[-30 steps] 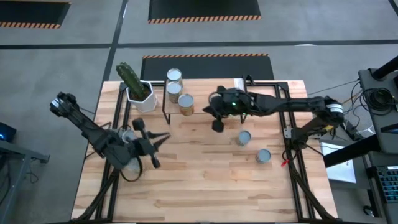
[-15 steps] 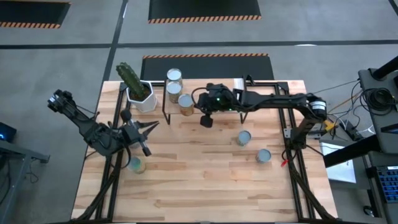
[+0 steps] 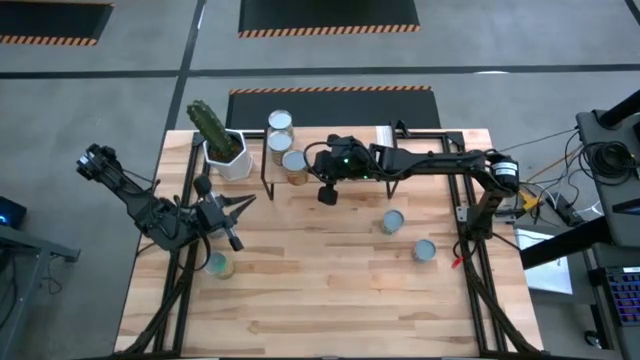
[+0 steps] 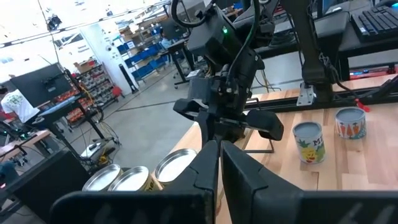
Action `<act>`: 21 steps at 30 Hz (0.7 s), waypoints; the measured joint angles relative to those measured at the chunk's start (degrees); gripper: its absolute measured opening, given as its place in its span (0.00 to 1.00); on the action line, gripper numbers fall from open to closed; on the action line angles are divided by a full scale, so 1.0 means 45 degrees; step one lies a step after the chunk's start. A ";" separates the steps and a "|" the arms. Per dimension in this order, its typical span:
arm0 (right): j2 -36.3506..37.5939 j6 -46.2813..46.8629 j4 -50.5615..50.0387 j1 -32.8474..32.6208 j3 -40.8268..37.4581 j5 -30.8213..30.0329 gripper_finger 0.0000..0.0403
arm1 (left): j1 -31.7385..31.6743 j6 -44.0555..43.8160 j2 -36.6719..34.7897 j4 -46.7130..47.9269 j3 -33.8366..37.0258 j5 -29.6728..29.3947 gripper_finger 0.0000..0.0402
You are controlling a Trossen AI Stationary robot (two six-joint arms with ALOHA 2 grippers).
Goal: Pick and place cans onto a shelf
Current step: Put the canned pineapple on the shelf
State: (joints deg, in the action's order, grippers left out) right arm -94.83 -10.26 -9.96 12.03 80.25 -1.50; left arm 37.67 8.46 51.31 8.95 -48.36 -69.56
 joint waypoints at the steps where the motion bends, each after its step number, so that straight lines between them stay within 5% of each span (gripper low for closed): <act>1: -0.0016 -0.0033 0.0145 0.0000 0.0000 0.0001 0.02 | 0.0000 0.0007 0.0000 0.0000 0.0000 0.0000 0.00; 21: -0.0151 -0.0532 0.0477 0.0020 -0.0010 -0.0005 0.02 | 0.0000 0.0011 0.0010 0.0000 -0.0005 0.0015 0.00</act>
State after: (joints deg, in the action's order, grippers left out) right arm -95.50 -12.65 -7.81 12.12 80.20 -1.52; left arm 37.67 8.51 51.35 8.95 -48.38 -69.49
